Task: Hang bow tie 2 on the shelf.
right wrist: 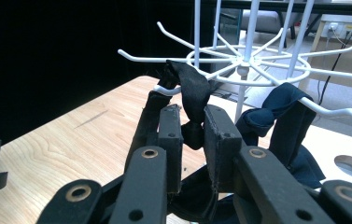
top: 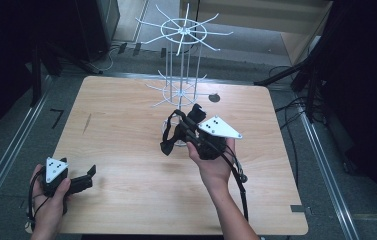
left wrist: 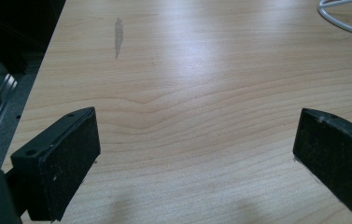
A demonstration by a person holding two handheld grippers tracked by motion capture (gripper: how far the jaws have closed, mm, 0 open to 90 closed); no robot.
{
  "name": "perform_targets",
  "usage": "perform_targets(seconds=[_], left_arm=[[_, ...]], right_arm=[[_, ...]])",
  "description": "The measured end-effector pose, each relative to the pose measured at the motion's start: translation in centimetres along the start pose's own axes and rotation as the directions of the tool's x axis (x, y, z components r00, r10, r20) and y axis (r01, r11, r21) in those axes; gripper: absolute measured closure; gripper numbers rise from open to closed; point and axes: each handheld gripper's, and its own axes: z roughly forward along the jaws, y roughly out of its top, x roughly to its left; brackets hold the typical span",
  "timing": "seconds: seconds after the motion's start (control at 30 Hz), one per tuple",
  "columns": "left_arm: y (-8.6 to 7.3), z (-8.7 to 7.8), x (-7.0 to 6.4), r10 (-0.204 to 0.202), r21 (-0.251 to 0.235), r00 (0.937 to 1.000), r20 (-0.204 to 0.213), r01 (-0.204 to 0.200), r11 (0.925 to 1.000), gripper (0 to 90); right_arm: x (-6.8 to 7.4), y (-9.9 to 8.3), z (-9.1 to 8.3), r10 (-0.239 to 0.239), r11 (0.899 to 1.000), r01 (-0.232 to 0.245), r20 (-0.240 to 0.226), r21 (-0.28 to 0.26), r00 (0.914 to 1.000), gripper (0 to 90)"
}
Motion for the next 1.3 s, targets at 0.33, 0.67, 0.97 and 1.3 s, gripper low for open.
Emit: perform_targets(seconds=[0.33, 0.67, 0.97, 1.3], left_arm=[[0.0, 0.0, 0.0, 0.001, 0.0, 1.0, 0.003, -0.001, 1.0, 1.0], [0.0, 0.0, 0.0, 0.002, 0.002, 1.0, 0.002, -0.002, 1.0, 1.0], [0.0, 0.0, 0.0, 0.002, 0.002, 1.0, 0.003, -0.002, 1.0, 1.0], [0.0, 0.0, 0.0, 0.002, 0.003, 1.0, 0.004, -0.002, 1.0, 1.0]], right_arm=[[-0.4, 0.0, 0.7, 0.009, 1.0, -0.009, 0.015, 0.009, 0.9998, 79.4], [-0.5, 0.4, 1.5, 0.016, 1.0, -0.017, 0.028, 0.011, 0.9995, 79.4], [-1.0, 0.2, 2.1, 0.026, 0.999, -0.027, 0.048, 0.02, 0.9985, 79.3], [-1.6, -0.7, 2.8, 0.032, 0.998, -0.035, 0.06, 0.045, 0.9977, 78.3]])
